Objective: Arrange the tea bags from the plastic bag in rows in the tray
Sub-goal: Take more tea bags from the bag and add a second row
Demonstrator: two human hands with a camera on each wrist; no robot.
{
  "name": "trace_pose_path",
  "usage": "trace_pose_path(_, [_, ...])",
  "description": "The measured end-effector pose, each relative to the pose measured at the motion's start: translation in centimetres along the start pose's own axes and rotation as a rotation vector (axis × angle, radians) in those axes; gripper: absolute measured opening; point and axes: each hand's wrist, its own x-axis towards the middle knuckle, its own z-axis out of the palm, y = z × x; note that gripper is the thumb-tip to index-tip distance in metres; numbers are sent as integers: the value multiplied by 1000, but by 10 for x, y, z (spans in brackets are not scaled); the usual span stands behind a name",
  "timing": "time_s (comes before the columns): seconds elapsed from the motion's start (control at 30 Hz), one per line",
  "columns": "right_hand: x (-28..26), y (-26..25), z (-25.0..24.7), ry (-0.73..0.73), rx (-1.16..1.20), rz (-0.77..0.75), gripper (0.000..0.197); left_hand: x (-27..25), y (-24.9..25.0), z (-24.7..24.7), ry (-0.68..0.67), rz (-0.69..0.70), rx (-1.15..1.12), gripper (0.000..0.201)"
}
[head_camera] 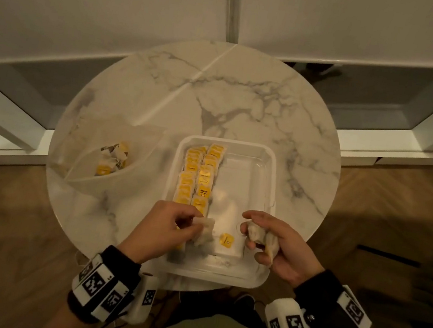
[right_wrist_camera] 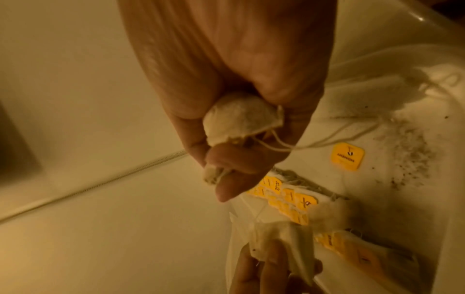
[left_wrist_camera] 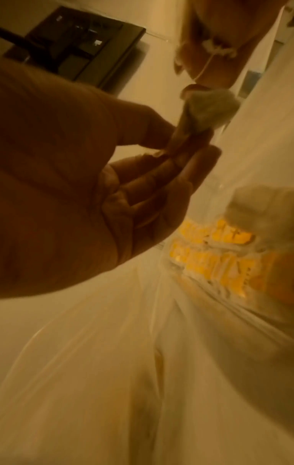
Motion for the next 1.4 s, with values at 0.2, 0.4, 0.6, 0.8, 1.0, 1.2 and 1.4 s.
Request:
trace_pose_path(0.2, [7,5,9,-58,-231,23,25,-5,5,2,-63,4,-190,10])
trace_pose_path(0.4, [9,12,29,-200,-362,251,38,-2,18,5,-121,172,-419,13])
trace_pose_path(0.6, [7,19,25,-334,-184,190,43,0,15,7,-86,189,-506,10])
trace_pose_path(0.8, [7,28,32,-168,-172,-39,7,2,15,1,149,12,-565,29])
trace_pose_path(1.0, [5,34,31,35,-289,-200,17,-8,16,-7,21,-53,-304,25])
trace_pose_path(1.2, [-7,30,27,38,-550,-167,21,0,5,-23,-146,33,56,8])
trace_pose_path(1.4, [-16,34,15,77,-612,-172,18,12,-1,-9,-562,105,591,19])
